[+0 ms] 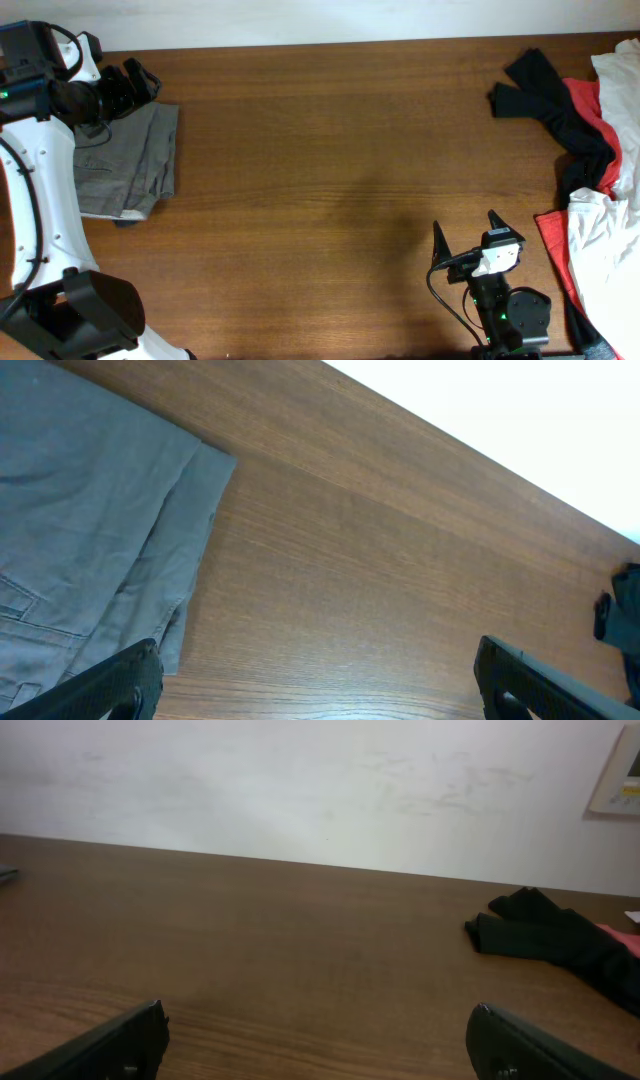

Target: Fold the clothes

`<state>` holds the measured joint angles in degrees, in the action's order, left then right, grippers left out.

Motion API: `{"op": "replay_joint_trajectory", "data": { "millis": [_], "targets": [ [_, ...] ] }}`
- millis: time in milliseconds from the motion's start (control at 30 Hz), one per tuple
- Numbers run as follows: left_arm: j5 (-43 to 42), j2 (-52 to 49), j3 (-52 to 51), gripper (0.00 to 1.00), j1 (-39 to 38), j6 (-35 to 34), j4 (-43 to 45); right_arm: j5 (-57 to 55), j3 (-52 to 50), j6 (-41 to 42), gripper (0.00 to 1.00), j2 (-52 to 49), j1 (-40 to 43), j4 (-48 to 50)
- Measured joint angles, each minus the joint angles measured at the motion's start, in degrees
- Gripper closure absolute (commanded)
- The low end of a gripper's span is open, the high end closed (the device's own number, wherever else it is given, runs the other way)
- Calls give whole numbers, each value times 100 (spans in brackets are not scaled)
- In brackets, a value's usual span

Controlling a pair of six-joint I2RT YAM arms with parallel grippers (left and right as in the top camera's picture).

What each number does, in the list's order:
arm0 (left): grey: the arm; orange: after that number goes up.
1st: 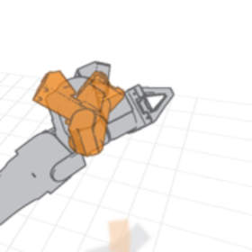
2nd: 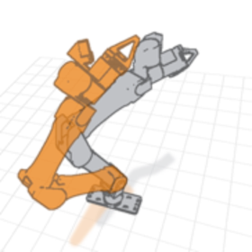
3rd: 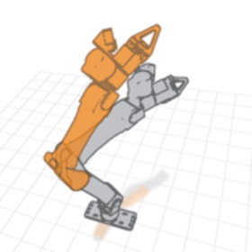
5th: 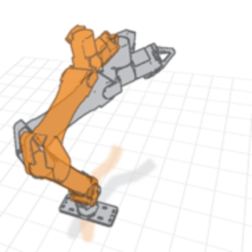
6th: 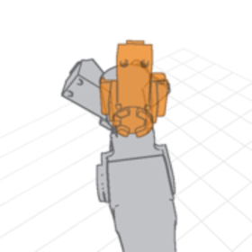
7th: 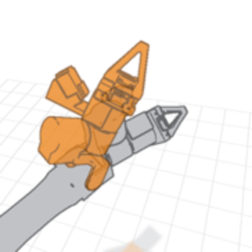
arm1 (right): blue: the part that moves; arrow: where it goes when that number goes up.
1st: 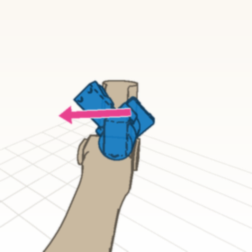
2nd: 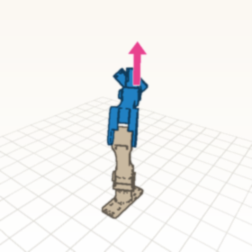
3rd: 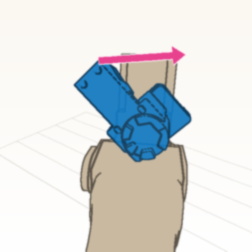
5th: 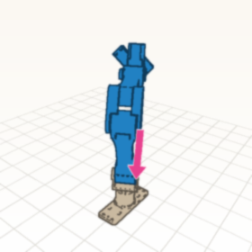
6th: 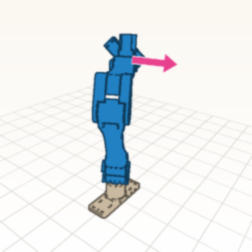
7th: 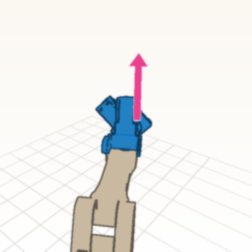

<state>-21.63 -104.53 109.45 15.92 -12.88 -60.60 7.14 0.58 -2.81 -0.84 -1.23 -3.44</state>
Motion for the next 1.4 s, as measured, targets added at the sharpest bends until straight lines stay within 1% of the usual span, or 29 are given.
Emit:
{"op": "replay_joint_trajectory", "data": {
  "millis": [1200, 1333, 1400],
  "targets": [
    [0, 7, 0, 1, -2, 0, 0, 0, 0, -22, 1, 0, 0, 0],
    [24, 289, -39, 1, -90, 0, -2, 0, 0, -26, 1, 0, 0, 0],
    [63, 682, -59, 1, -256, 0, -2, 0, 0, -24, 1, 0, 0, 0]
  ]
}}
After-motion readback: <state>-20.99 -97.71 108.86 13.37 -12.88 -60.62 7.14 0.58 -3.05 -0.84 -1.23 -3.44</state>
